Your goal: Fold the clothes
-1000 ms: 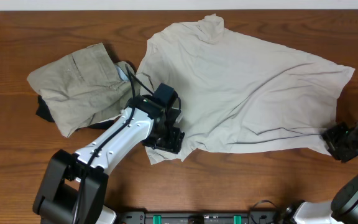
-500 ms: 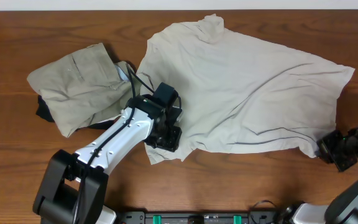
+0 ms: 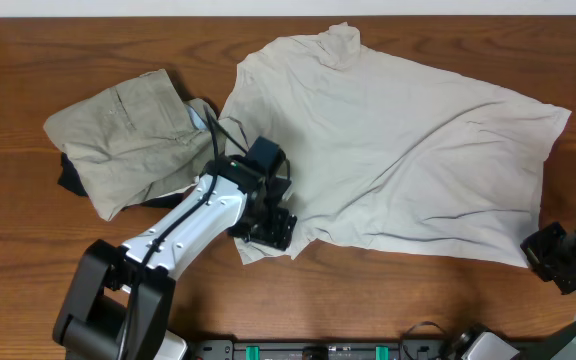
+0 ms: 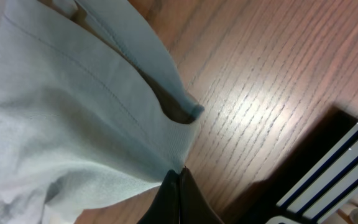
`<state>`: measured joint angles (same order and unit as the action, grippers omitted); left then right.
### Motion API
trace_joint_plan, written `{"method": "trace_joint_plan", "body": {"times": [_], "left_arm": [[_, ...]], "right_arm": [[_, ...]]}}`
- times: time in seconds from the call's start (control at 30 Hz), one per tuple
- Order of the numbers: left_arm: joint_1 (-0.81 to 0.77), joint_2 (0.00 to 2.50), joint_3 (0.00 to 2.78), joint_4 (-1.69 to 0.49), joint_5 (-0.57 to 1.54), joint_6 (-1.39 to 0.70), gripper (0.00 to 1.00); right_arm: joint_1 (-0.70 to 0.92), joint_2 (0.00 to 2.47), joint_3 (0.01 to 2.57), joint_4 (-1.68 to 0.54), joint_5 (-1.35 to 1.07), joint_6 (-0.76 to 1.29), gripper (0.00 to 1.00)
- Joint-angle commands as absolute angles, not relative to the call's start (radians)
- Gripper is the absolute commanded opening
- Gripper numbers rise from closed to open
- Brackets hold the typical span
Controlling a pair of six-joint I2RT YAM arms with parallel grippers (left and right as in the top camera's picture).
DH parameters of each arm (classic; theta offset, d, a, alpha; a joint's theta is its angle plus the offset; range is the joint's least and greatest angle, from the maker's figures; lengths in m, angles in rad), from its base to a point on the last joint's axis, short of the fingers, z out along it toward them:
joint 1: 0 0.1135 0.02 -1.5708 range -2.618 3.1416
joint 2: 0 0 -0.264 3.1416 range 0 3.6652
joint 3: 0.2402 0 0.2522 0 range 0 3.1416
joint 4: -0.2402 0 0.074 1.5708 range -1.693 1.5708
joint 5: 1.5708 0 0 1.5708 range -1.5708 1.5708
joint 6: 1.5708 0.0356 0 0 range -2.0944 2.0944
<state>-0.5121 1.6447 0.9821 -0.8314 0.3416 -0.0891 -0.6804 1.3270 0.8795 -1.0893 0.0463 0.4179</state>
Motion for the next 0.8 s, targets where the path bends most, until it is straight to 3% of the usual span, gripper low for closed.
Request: {"method": "trace_joint_plan", "body": {"times": [0.0, 0.17, 0.2, 0.27, 0.3, 0.33, 0.5, 0.77], "left_arm": [[-0.51, 1.647, 0.923, -0.823, 0.348, -0.084, 0.79], [-0.51, 1.648, 0.857, -0.774, 0.348, -0.084, 0.8], [-0.51, 1.648, 0.846, -0.767, 0.348, -0.084, 0.73], [-0.509, 1.648, 0.827, -0.76, 0.347, -0.084, 0.48], [-0.508, 1.648, 0.818, -0.76, 0.34, -0.098, 0.24], [-0.505, 1.648, 0.812, -0.766, 0.309, -0.146, 0.06], [-0.441, 1.647, 0.804, -0.837, 0.155, -0.366, 0.06], [-0.254, 1.641, 0.804, -0.855, 0.248, -0.341, 0.06]], "right_arm": [[-0.683, 1.321, 0.882, -1.085, 0.073, 0.438, 0.01], [-0.683, 1.321, 0.882, -1.083, 0.071, 0.437, 0.01], [-0.683, 1.321, 0.882, -1.083, 0.071, 0.437, 0.01], [-0.683, 1.321, 0.882, -1.082, 0.071, 0.438, 0.01], [-0.683, 1.321, 0.882, -1.082, 0.071, 0.438, 0.01], [-0.683, 1.321, 0.882, -1.082, 0.071, 0.438, 0.01], [-0.683, 1.321, 0.882, -1.08, 0.086, 0.438, 0.01], [-0.683, 1.321, 0.882, -1.078, 0.109, 0.445, 0.01]]}}
